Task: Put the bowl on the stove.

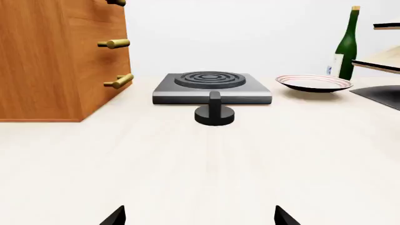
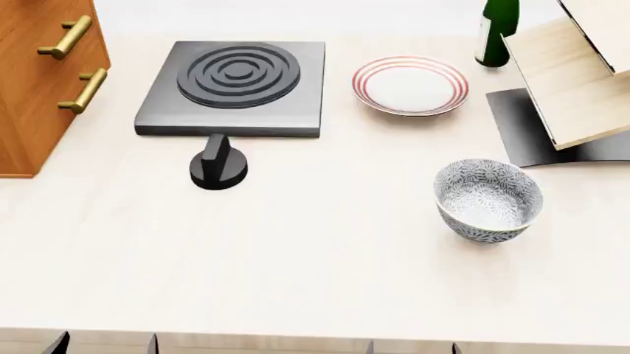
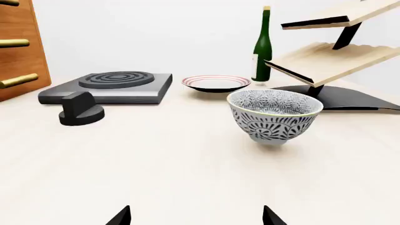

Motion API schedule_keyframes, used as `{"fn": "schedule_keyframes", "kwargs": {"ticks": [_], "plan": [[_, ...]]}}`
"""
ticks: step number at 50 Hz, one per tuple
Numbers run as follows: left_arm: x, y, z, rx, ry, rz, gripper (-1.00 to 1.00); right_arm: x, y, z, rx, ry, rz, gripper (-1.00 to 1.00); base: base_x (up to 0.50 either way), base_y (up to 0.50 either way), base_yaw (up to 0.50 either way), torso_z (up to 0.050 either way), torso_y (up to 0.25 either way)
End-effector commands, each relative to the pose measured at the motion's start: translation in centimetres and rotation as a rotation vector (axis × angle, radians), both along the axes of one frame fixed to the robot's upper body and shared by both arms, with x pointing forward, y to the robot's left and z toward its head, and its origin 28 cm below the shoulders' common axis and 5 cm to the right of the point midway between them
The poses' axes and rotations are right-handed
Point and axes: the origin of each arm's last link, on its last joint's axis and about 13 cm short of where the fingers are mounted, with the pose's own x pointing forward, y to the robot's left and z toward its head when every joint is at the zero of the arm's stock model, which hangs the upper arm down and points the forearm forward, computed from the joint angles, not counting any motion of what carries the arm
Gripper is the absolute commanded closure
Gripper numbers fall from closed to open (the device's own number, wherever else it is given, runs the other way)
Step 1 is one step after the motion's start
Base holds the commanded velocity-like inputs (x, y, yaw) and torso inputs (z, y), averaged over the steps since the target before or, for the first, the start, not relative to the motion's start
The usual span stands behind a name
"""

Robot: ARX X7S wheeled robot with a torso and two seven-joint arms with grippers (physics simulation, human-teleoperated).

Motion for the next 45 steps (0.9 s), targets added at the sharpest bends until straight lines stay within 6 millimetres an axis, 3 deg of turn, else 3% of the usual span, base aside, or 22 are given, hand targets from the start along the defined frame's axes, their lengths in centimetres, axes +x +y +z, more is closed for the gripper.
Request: {"fn": "schedule_keyframes", "kwargs": {"ticks": [1,27,36,39,42,45], "plan": [[-0.1,0.0,-0.1,0.004,0.002,-0.006,-1.0,0.0,-0.1,-0.5,0.025,0.034,-0.006,-1.0,0.0,0.0,0.0,0.0,0.0],[-0.2,0.1,0.5,-0.015,-0.029,-0.034,-1.0,0.3,-0.2,0.0,-0.02,0.068,-0.003,-1.0,0.0,0.0,0.0,0.0,0.0],[0.1,0.2,2.4,-0.015,-0.074,-0.023,-1.0,0.7,-0.9,2.6,-0.026,0.029,-0.008,-1.0,0.0,0.0,0.0,0.0,0.0],[0.2,0.3,3.7,-0.013,-0.107,-0.02,-1.0,0.8,-1.3,4.3,0.021,-0.004,0.01,-1.0,0.0,0.0,0.0,0.0,0.0],[0.3,0.6,5.4,0.023,-0.167,0.011,-1.0,0.8,-1.8,6.1,-0.051,-0.034,0.05,-1.0,0.0,0.0,0.0,0.0,0.0],[0.3,1.2,8.0,0.013,-0.267,0.054,-1.0,0.5,-3.4,9.1,-0.016,-0.092,0.045,-1.0,0.0,0.0,0.0,0.0,0.0]]}}
